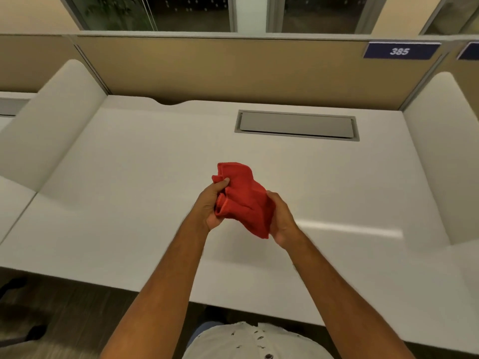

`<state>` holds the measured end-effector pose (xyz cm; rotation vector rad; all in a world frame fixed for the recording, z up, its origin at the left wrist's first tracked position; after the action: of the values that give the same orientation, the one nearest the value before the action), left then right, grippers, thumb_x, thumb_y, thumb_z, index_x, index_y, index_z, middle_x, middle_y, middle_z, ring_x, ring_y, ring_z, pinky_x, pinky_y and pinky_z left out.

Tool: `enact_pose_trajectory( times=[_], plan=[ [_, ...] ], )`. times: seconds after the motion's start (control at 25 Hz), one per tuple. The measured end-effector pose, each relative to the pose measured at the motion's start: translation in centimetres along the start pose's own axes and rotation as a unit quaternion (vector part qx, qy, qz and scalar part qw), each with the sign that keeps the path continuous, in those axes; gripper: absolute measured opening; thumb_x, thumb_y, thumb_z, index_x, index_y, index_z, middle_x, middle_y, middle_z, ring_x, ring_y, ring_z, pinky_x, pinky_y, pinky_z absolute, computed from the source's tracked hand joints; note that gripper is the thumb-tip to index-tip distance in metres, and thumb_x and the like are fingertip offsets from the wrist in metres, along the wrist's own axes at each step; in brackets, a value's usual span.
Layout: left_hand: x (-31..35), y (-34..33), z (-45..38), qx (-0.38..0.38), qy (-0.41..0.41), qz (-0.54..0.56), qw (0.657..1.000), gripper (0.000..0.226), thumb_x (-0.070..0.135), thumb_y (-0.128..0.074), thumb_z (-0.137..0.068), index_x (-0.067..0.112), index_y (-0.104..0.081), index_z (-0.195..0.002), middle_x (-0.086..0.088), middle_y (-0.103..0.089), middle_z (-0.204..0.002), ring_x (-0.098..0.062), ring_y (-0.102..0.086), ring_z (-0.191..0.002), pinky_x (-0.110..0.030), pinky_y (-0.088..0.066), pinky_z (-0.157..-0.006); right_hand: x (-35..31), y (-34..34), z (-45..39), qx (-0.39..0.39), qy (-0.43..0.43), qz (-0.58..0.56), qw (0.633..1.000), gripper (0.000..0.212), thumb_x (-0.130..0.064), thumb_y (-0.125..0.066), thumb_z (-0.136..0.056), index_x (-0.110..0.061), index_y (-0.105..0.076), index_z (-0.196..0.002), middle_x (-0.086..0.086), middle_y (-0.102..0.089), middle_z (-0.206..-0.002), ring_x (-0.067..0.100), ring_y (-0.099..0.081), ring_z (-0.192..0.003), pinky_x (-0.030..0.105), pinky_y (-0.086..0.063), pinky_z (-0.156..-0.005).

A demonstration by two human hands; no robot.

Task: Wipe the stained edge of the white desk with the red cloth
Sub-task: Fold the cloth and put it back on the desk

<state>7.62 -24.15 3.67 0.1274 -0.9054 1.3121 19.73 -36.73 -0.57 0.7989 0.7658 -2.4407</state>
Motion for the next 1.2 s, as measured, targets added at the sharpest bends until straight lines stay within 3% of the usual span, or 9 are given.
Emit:
enact_pose_trajectory(
  times=[0.24,0.32,0.44,0.6,0.68,0.8,0.92,1.04,1.2],
  plan=[
    [11.4,7.5,-6.1,0.012,-0.020,-0.057,0.998,0.032,0.029,-0.069,-0.098,0.016,-0.068,-0.126,-0.007,-0.080,-0.111,-0.026,-0.078,-0.098,-0.044,-0.064,-0.080,-4.1,-9.2,-5.9,0.075,0.081,0.054,0.992,0.040,-0.035,-0.063,-0.094,-0.024,-0.071,-0.131,0.005,-0.075,-0.128,0.029,-0.067,-0.120,0.048,-0.055,-0.106],
    [14.6,9.1,-7.8,-0.005,-0.022,-0.085,0.996,0.032,0.026,-0.069,-0.097,0.018,-0.066,-0.129,-0.007,-0.078,-0.118,-0.024,-0.077,-0.100,-0.043,-0.065,-0.078,-5.6,-12.4,-7.7,0.076,0.099,0.079,0.989,0.042,-0.032,-0.063,-0.088,-0.024,-0.071,-0.128,0.003,-0.075,-0.127,0.027,-0.067,-0.119,0.045,-0.056,-0.100],
    [18.7,10.2,-10.5,-0.055,-0.039,-0.174,0.982,0.044,0.015,-0.065,-0.098,0.023,-0.056,-0.140,-0.005,-0.070,-0.131,-0.026,-0.069,-0.117,-0.049,-0.061,-0.094,-7.7,-16.6,-10.3,0.081,0.120,0.128,0.981,0.041,-0.022,-0.058,-0.087,-0.026,-0.067,-0.127,0.001,-0.073,-0.124,0.026,-0.065,-0.117,0.037,-0.053,-0.083],
    [23.2,11.9,-14.6,-0.060,-0.074,-0.301,0.949,0.057,0.001,-0.049,-0.100,0.026,-0.042,-0.151,-0.001,-0.061,-0.139,-0.024,-0.061,-0.123,-0.048,-0.054,-0.104,-10.2,-20.9,-14.5,0.097,0.152,0.213,0.960,0.043,-0.015,-0.053,-0.101,-0.025,-0.057,-0.143,0.000,-0.067,-0.129,0.022,-0.064,-0.116,0.029,-0.053,-0.080],
    [24.8,12.6,-16.9,-0.044,-0.102,-0.351,0.930,0.051,0.002,-0.045,-0.102,0.021,-0.043,-0.149,-0.004,-0.060,-0.140,-0.021,-0.060,-0.120,-0.041,-0.054,-0.099,-11.4,-22.4,-16.4,0.108,0.176,0.260,0.943,0.045,-0.014,-0.054,-0.104,-0.024,-0.054,-0.147,0.002,-0.065,-0.133,0.021,-0.064,-0.115,0.030,-0.055,-0.084],
    [27.5,12.9,-20.8,0.005,-0.140,-0.412,0.900,0.041,0.006,-0.045,-0.105,0.017,-0.047,-0.144,-0.007,-0.059,-0.140,-0.027,-0.060,-0.124,-0.046,-0.053,-0.106,-13.8,-24.5,-19.6,0.123,0.217,0.335,0.909,0.041,-0.013,-0.053,-0.106,-0.021,-0.054,-0.147,0.001,-0.061,-0.133,0.026,-0.061,-0.122,0.038,-0.055,-0.098],
    [29.8,12.5,-24.1,0.054,-0.171,-0.459,0.870,0.035,0.013,-0.049,-0.107,0.014,-0.049,-0.141,-0.009,-0.060,-0.140,-0.032,-0.060,-0.126,-0.048,-0.052,-0.108,-16.3,-26.0,-22.6,0.163,0.244,0.456,0.840,0.040,-0.019,-0.054,-0.107,-0.018,-0.053,-0.148,0.009,-0.058,-0.139,0.029,-0.060,-0.126,0.045,-0.054,-0.106],
    [32.2,11.6,-27.1,0.069,-0.201,-0.473,0.855,0.030,0.018,-0.051,-0.107,0.014,-0.052,-0.137,-0.009,-0.063,-0.136,-0.032,-0.062,-0.123,-0.046,-0.051,-0.106,-18.7,-26.7,-25.2,0.191,0.256,0.527,0.788,0.041,-0.025,-0.055,-0.107,-0.022,-0.051,-0.148,0.011,-0.058,-0.138,0.031,-0.062,-0.122,0.052,-0.056,-0.103],
    [35.0,10.3,-30.9,0.052,-0.241,-0.472,0.847,0.028,0.018,-0.052,-0.106,0.013,-0.054,-0.133,-0.010,-0.066,-0.133,-0.032,-0.064,-0.121,-0.047,-0.053,-0.106,-21.1,-27.2,-28.6,0.211,0.273,0.545,0.764,0.041,-0.027,-0.054,-0.108,-0.023,-0.051,-0.149,0.010,-0.059,-0.136,0.031,-0.063,-0.120,0.052,-0.056,-0.100]
  ],
)
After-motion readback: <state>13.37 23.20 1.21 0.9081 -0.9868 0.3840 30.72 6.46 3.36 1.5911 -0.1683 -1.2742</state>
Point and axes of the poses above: each hand's wrist, its own z-axis away from the middle knuckle, its own y-axis out of the back of the hand, x = y × z, the point moved 10 cm from there along -z, towards the middle knuckle
